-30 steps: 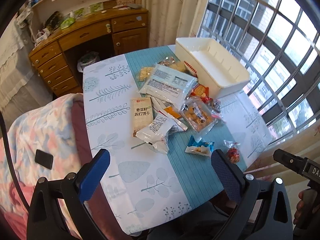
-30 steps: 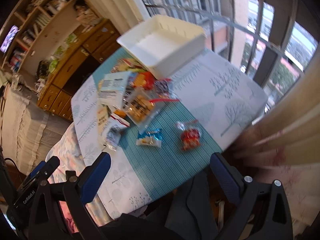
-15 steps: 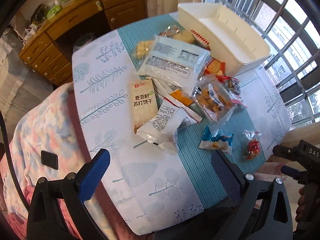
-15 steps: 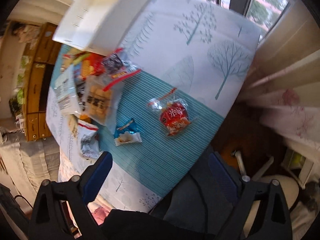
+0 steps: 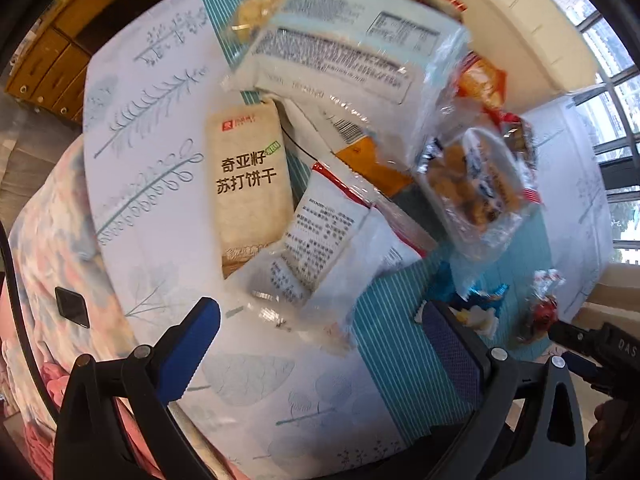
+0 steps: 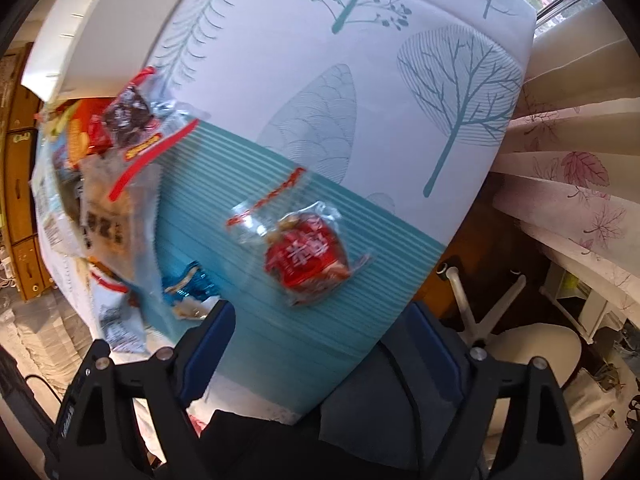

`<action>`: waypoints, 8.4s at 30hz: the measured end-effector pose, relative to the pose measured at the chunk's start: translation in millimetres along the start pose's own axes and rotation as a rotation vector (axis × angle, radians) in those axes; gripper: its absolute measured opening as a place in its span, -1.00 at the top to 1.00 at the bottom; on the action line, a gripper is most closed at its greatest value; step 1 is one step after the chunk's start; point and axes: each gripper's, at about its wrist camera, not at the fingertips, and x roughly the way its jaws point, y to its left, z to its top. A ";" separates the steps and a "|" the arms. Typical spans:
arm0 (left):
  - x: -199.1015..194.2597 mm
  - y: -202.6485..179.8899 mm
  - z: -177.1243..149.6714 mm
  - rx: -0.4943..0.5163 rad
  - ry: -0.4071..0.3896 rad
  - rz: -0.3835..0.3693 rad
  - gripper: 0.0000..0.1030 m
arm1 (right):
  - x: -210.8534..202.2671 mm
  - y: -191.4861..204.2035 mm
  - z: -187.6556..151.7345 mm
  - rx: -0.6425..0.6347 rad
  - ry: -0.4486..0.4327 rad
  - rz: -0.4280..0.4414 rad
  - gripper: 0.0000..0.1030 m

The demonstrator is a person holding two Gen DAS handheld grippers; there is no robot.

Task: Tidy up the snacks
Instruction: 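Grasp the red-wrapped bread packet with the right tool while the left tool grasps the white snack bag, then carry both packets into the white tray and open both tools to release, then grasp the brown snack bag with the right tool while the left tool grasps the blue wrapper, then lift both snacks into the white tray and open both tools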

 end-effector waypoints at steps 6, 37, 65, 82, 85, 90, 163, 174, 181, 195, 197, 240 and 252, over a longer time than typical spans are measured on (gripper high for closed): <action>25.6 3.4 17.5 -0.011 0.033 0.022 -0.92 | 9.3 7.9 7.4 -0.058 -0.006 -0.043 -0.40; -65.0 29.8 -64.3 -0.076 -0.183 -0.111 -0.11 | -40.4 51.4 -69.1 -0.316 -0.223 0.004 0.31; -185.2 24.3 -81.1 -0.164 -0.628 -0.387 -0.11 | -142.5 110.5 -121.5 -0.790 -0.761 -0.094 0.30; -201.5 -67.6 38.3 -0.255 -0.698 -0.426 -0.11 | -200.7 144.5 5.9 -1.024 -0.854 -0.130 0.30; -196.5 -85.6 59.6 -0.275 -0.695 -0.427 -0.11 | -206.5 150.7 28.6 -1.078 -0.853 -0.123 0.31; -182.0 -121.0 105.5 -0.325 -0.673 -0.416 -0.11 | -208.0 160.1 70.1 -1.155 -0.799 -0.083 0.57; -101.3 -123.9 -37.6 -0.059 -0.293 -0.036 -0.74 | -94.3 -2.8 10.3 -0.547 -0.502 0.228 0.04; -20.6 -139.8 -18.1 0.047 -0.134 -0.048 -0.74 | -80.1 -47.2 56.2 -0.348 -0.653 0.074 -0.42; 24.7 -142.4 -3.7 0.097 -0.026 0.001 -0.74 | -69.4 -63.1 90.2 -0.277 -0.662 0.030 -0.48; 57.5 -137.3 3.9 0.061 0.071 -0.014 -0.47 | -52.7 -58.9 129.0 -0.255 -0.634 -0.034 -0.27; 60.8 -137.8 -3.3 0.074 0.059 0.002 -0.44 | -50.7 -60.1 129.5 -0.254 -0.626 -0.034 -0.25; -108.8 -155.8 35.2 -0.126 -0.180 -0.001 0.10 | -147.1 74.7 91.3 -0.724 -0.431 0.172 -0.06; -157.8 -171.3 104.0 -0.236 -0.416 -0.094 0.08 | -191.9 114.3 138.0 -0.877 -0.567 0.219 -0.06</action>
